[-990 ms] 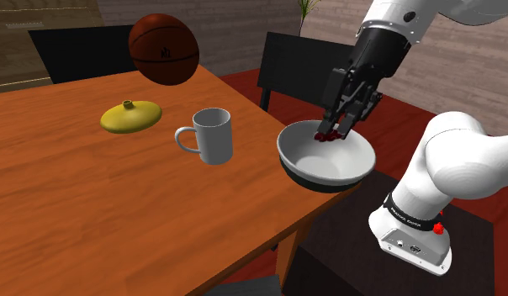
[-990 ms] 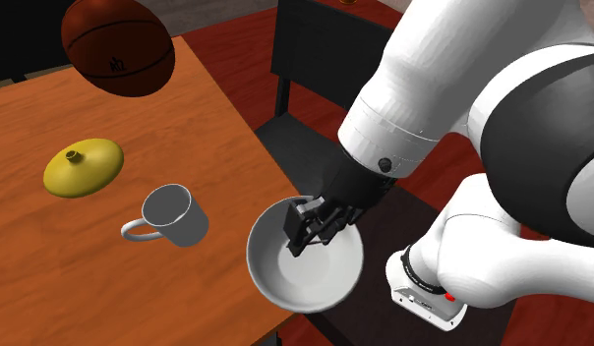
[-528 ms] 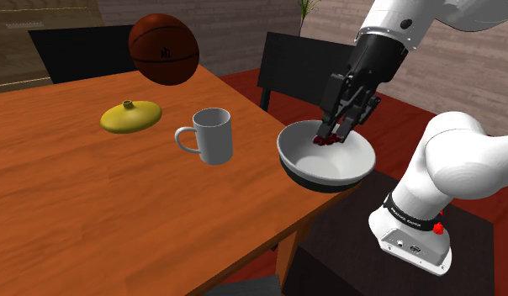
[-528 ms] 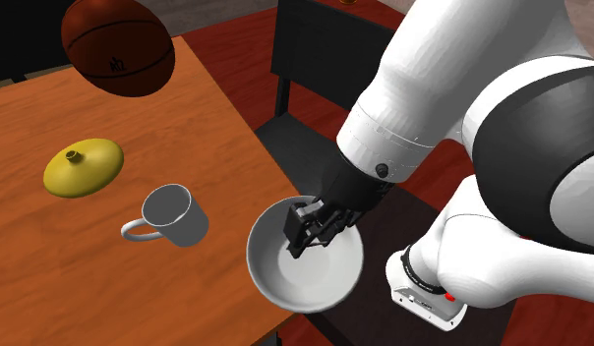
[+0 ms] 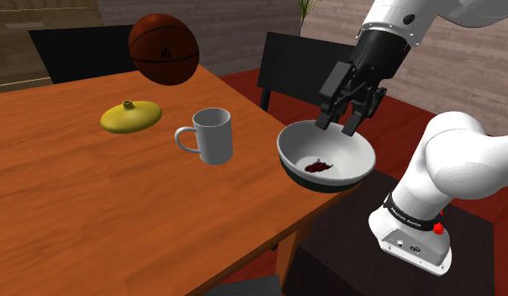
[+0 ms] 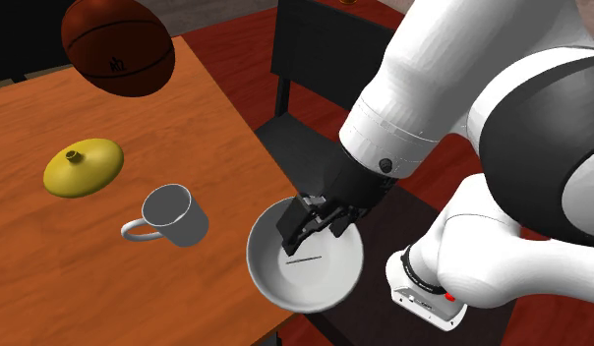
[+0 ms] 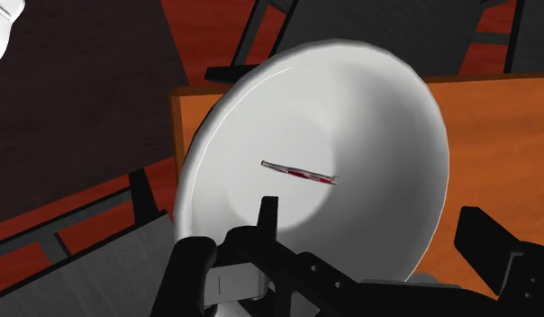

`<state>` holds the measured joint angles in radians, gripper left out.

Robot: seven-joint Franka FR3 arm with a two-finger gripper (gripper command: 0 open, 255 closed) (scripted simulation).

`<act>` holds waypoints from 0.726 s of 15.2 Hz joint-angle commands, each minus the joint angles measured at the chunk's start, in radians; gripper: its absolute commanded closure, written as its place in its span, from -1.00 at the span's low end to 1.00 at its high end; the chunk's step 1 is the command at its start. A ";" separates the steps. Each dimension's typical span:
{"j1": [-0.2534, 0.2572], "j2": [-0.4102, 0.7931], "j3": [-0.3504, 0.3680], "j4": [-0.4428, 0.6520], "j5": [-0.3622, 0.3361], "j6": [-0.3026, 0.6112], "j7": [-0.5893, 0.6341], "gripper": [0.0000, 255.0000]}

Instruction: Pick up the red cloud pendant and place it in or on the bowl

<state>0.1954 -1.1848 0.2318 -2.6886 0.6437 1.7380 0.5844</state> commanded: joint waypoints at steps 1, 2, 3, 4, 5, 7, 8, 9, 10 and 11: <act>-0.009 0.000 -0.033 0.042 -0.030 -0.047 0.005 -1.00; -0.013 0.003 -0.054 0.071 -0.048 -0.076 0.007 -1.00; -0.017 0.006 -0.070 0.095 -0.062 -0.099 0.009 -1.00; -0.017 0.006 -0.070 0.095 -0.062 -0.099 0.009 -1.00; -0.017 0.006 -0.070 0.095 -0.062 -0.099 0.009 -1.00; -0.017 0.006 -0.070 0.095 -0.062 -0.099 0.009 -1.00; -0.017 0.006 -0.070 0.095 -0.062 -0.099 0.009 -1.00; -0.017 0.006 -0.070 0.095 -0.062 -0.099 0.009 -1.00; -0.017 0.006 -0.070 0.095 -0.062 -0.099 0.009 -1.00; -0.017 0.006 -0.070 0.095 -0.062 -0.099 0.009 -1.00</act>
